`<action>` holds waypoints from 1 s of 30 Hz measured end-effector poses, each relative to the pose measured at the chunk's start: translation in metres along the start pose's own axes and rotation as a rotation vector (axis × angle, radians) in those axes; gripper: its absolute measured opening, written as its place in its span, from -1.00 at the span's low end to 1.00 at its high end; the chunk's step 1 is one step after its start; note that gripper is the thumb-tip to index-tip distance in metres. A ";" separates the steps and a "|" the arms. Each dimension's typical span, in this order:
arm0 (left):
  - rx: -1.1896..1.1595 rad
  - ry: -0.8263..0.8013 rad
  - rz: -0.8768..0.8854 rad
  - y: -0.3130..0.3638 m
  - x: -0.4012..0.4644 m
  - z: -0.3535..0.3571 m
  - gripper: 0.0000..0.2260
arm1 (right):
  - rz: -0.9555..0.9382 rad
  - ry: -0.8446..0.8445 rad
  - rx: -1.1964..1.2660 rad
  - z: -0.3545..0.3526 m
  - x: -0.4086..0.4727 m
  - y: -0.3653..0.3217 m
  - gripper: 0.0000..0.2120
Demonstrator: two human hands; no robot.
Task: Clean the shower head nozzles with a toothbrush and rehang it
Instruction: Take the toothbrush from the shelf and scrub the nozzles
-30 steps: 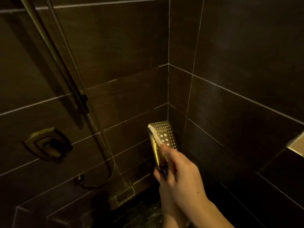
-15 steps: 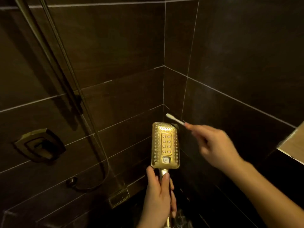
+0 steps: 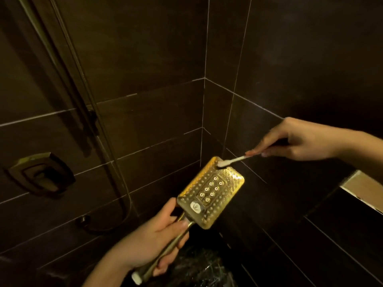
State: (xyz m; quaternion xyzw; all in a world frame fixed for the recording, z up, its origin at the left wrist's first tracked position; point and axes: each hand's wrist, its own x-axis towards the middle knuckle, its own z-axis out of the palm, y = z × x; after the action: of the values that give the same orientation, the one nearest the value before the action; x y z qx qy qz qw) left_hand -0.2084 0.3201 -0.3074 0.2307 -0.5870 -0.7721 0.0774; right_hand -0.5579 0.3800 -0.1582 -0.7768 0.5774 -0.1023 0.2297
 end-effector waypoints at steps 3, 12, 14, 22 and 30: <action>0.018 0.001 -0.011 -0.001 -0.002 -0.007 -0.69 | -0.011 -0.093 -0.032 0.000 -0.003 0.003 -0.65; -0.087 -0.035 -0.036 -0.009 -0.005 -0.019 -0.47 | -0.015 -0.137 -0.070 0.015 -0.002 0.011 -0.64; -0.117 -0.069 0.002 -0.003 -0.008 -0.019 -0.46 | -0.023 -0.103 -0.110 0.020 0.000 0.015 -0.62; 0.056 -0.013 0.064 0.009 -0.007 -0.010 -0.34 | -0.015 0.325 0.055 0.009 -0.007 0.023 -0.60; 0.015 -0.018 0.065 0.006 -0.001 -0.013 -0.37 | -0.038 0.041 0.129 0.023 -0.001 0.005 -0.64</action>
State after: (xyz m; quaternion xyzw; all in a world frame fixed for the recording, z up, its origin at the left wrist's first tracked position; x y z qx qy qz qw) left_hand -0.2029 0.3075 -0.3038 0.2051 -0.6007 -0.7668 0.0952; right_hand -0.5528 0.3854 -0.1804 -0.7690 0.5592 -0.1596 0.2654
